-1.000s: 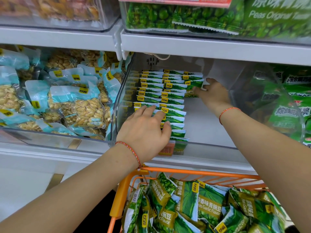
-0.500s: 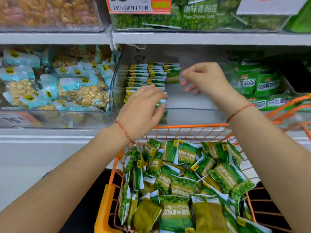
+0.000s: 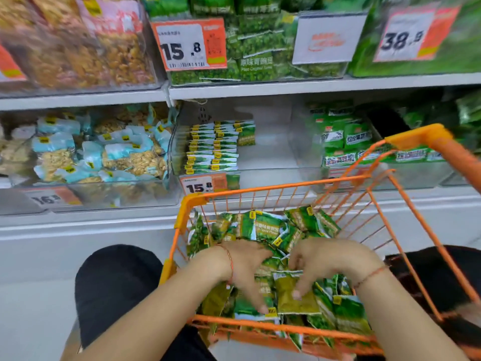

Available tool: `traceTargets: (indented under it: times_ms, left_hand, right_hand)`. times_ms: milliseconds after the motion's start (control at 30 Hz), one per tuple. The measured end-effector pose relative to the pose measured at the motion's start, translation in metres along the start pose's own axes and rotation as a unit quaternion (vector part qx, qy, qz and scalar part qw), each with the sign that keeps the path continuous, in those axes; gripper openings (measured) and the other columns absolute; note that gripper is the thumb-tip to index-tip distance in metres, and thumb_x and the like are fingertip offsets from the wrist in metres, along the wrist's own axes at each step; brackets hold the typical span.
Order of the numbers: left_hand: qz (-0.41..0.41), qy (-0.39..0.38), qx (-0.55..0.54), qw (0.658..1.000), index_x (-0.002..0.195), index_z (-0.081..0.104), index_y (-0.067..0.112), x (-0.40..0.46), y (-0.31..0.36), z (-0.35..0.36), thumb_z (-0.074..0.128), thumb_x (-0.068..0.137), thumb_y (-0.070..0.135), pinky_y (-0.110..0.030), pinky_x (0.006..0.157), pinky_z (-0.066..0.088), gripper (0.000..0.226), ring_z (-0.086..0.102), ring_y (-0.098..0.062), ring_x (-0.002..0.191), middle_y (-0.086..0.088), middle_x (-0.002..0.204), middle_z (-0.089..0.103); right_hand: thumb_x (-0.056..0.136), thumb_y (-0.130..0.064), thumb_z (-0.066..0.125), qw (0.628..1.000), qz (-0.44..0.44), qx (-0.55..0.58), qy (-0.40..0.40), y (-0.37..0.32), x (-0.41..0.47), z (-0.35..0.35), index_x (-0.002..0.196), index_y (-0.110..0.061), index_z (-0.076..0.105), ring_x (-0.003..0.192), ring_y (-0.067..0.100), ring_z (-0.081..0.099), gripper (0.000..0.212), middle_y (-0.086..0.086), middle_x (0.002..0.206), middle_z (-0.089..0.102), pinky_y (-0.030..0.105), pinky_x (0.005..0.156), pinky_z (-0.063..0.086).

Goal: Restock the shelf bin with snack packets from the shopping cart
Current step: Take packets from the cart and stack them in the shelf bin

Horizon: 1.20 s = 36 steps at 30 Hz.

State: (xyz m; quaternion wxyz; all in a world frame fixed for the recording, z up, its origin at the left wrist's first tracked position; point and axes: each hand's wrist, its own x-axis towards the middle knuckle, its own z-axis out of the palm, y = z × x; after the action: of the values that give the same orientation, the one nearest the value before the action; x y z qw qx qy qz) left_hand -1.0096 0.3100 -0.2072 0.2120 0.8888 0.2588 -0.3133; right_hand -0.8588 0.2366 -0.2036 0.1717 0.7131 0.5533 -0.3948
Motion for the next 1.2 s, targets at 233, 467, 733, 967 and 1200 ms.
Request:
traceTargets:
  times_ms: [233, 467, 733, 967, 1200]
  left_hand:
    - [-0.047, 0.009, -0.068, 0.997, 0.141, 0.025, -0.007, -0.013, 0.007, -0.005, 0.057, 0.094, 0.014, -0.027, 0.095, 0.031, 0.06, 0.034, -0.035, 0.136, -0.024, 0.15, 0.028]
    - [-0.002, 0.126, -0.346, 0.93, 0.148, 0.026, 0.012, 0.006, -0.039, 0.012, 0.08, 0.072, 0.037, -0.025, 0.11, 0.03, 0.097, 0.033, -0.019, 0.138, -0.001, 0.151, 0.034]
    - [0.032, 0.284, -0.689, 0.666, 0.145, 0.029, 0.007, 0.005, -0.031, -0.002, 0.082, 0.068, 0.027, -0.039, 0.112, 0.024, 0.095, 0.036, -0.023, 0.135, -0.006, 0.141, 0.043]
    - [0.038, 0.289, -0.792, 0.536, 0.15, 0.006, 0.005, 0.013, -0.01, 0.001, 0.086, 0.06, 0.042, -0.048, 0.114, 0.021, 0.126, 0.03, -0.024, 0.139, -0.009, 0.151, 0.031]
    - [0.052, 0.275, -0.853, 0.441, 0.148, 0.028, 0.013, 0.031, 0.007, 0.003, 0.091, 0.04, 0.059, -0.049, 0.106, 0.04, 0.133, 0.048, -0.027, 0.129, -0.011, 0.144, 0.045]
  right_hand:
    - [0.069, -0.045, 0.08, 0.999, 0.003, 0.021, 0.04, 0.002, -0.006, 0.021, 0.137, -0.012, 0.046, 0.122, 0.024, 0.049, 0.083, 0.007, 0.138, 0.049, 0.031, 0.09, 0.047]
    - [0.076, -0.036, 0.077, 0.925, -0.045, 0.253, 0.278, 0.012, -0.008, 0.013, 0.135, -0.02, 0.05, 0.107, 0.015, 0.056, 0.067, -0.004, 0.126, 0.055, 0.029, 0.09, 0.044]
    - [0.071, 0.01, 0.068, 0.759, -0.173, 0.357, 0.517, 0.006, -0.012, 0.013, 0.082, -0.035, 0.055, 0.105, 0.007, 0.05, 0.049, -0.015, 0.105, 0.055, 0.009, 0.083, 0.037]
    - [0.066, 0.019, 0.064, 0.703, -0.201, 0.341, 0.59, 0.005, -0.008, 0.017, 0.087, -0.04, 0.053, 0.106, -0.016, 0.047, 0.064, -0.023, 0.11, 0.055, 0.005, 0.08, 0.039]
    - [0.077, 0.007, 0.066, 0.746, -0.198, 0.352, 0.53, 0.002, -0.008, 0.018, 0.107, -0.047, 0.056, 0.111, -0.013, 0.045, 0.062, -0.03, 0.126, 0.047, 0.008, 0.086, 0.043]
